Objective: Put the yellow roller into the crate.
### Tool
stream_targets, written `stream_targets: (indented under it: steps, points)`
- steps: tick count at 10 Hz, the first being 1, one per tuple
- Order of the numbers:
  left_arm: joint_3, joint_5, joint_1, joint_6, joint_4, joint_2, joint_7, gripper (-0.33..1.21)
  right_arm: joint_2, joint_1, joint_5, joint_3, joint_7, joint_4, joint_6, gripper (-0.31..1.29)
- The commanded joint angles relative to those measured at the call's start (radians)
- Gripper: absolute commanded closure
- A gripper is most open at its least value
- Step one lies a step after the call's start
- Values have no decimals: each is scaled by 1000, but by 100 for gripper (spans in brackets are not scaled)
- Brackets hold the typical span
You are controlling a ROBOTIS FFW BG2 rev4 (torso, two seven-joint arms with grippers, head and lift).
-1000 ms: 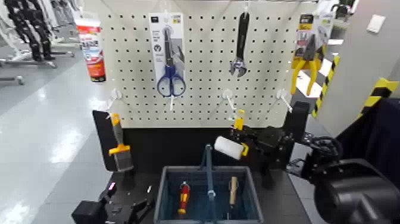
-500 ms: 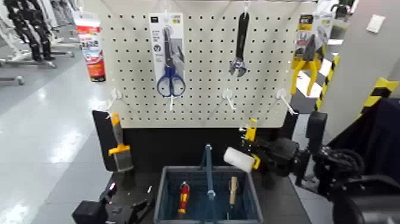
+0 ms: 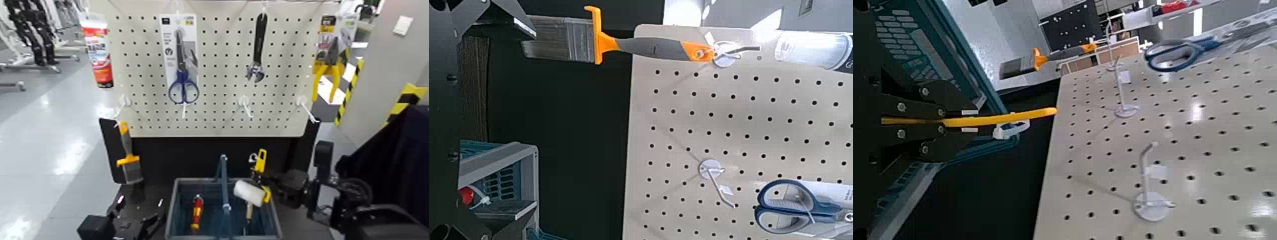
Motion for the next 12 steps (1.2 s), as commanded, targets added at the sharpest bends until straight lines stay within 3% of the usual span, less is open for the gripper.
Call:
stream_targets:
  steps: [1, 4, 6, 10, 12]
  points:
    - [0, 2, 0, -2, 0, 0, 0, 12, 8, -45, 13, 57, 0, 131, -37, 128]
    - [0, 3, 1, -3, 0, 0, 0, 12, 16, -87, 45, 111, -5, 216, -51, 123]
    - [0, 2, 1, -5, 0, -2, 0, 12, 16, -88, 55, 117, -8, 223, -40, 112]
    - [2, 3, 1, -6, 0, -2, 0, 12, 15, -88, 78, 104, 23, 211, -14, 9]
    - [2, 3, 1, -6, 0, -2, 0, 12, 13, -85, 99, 89, 26, 191, -8, 11]
